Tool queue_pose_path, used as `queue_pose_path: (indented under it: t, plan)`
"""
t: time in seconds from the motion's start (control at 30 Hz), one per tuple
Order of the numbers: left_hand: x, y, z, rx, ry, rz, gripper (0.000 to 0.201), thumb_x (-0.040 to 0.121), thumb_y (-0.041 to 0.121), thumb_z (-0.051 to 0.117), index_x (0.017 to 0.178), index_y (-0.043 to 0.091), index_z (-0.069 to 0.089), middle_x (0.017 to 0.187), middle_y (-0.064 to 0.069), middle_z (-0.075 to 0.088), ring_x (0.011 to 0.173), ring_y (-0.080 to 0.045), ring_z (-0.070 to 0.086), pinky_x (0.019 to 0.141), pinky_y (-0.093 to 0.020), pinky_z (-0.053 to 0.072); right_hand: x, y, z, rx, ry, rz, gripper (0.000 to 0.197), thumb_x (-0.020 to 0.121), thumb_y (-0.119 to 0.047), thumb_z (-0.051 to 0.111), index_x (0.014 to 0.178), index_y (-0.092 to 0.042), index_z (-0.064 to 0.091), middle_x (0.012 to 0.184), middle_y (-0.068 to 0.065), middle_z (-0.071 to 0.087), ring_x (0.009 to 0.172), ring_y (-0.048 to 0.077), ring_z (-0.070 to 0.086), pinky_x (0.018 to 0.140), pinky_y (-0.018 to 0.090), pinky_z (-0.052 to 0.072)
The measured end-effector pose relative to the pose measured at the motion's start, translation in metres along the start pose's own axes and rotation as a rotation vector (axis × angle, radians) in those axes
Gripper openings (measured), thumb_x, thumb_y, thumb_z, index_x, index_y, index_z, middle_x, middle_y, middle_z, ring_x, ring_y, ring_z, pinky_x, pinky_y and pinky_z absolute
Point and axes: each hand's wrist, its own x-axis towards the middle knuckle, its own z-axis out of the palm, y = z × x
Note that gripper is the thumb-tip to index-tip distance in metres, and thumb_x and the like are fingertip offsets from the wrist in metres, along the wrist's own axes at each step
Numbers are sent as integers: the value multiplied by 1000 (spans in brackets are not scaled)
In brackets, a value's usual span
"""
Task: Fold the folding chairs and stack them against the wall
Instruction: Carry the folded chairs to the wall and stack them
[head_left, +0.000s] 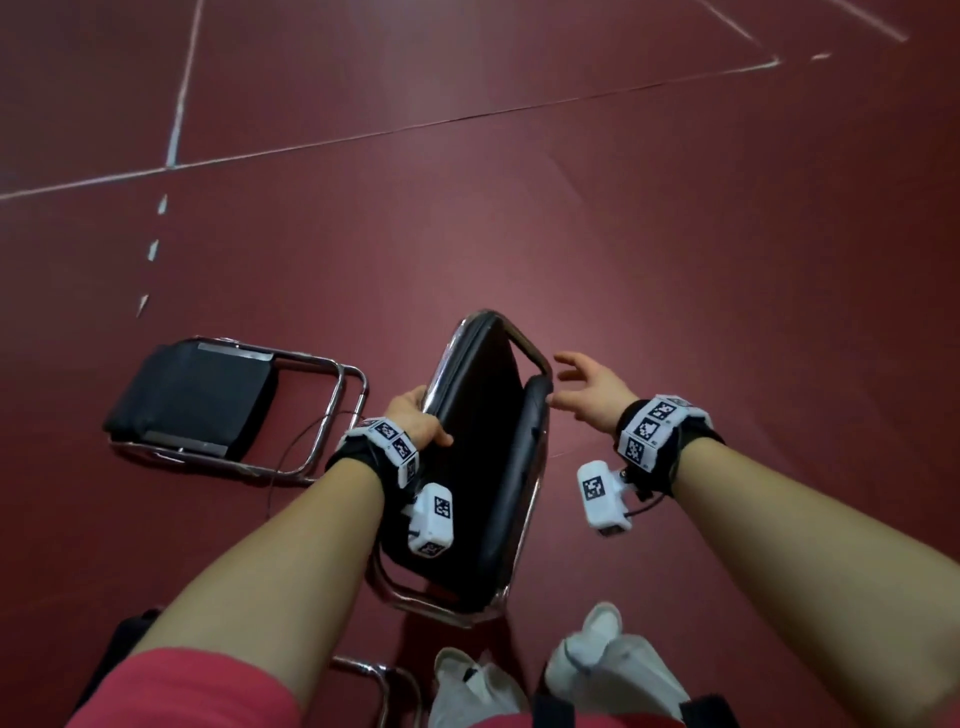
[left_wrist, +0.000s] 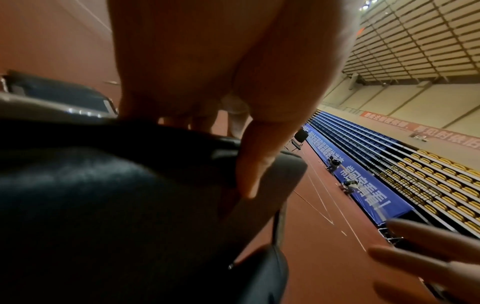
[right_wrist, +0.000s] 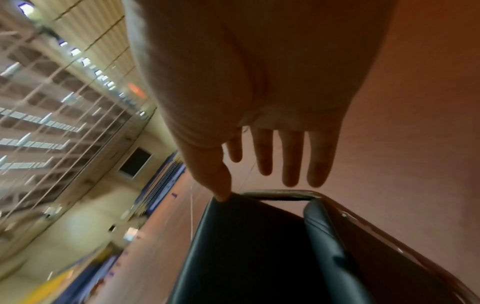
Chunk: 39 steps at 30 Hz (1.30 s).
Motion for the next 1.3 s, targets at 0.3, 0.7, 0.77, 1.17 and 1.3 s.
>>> queue_pose_path:
  t: [0.3,0.7,0.77,1.17,1.3]
  plan:
    - [58,32,-24,68,-118,84,72,64,-16,76,124,21,65,110,-3,74,100,-19,69,96,-36,55,104,-41,23,-783,-101,-377,91,77,-18,74,154,-33,28,166,-1,10,153,24,7,124,40,12]
    - [141,127,-11,231,-207,105,86,66,-17,74,142,19,55,126,2,68,117,-16,63,106,-33,48,242,-47,-46,-1011,-240,-363,84,67,-53,82,141,-44,43,138,-6,49,130,27,37,111,47,27]
    - [157,144,-6,259,-167,98,82,65,-16,76,138,18,59,122,4,68,114,-14,63,103,-29,48,254,-42,-62,-988,-206,-347,78,70,-54,80,139,-45,45,135,-7,51,127,27,40,109,44,29]
    - [189,138,-16,363,479,37,46,84,58,65,112,23,73,113,0,74,108,-22,66,99,-37,50,275,-24,-96,-870,-84,-246,65,79,-55,72,138,-41,47,140,-6,50,126,28,40,105,46,31]
    - [205,107,-32,173,582,20,36,88,46,61,114,24,74,121,-8,69,118,-28,60,107,-36,43,272,-21,-93,-848,-42,-239,64,79,-55,72,136,-40,48,138,-7,51,124,27,42,103,45,31]
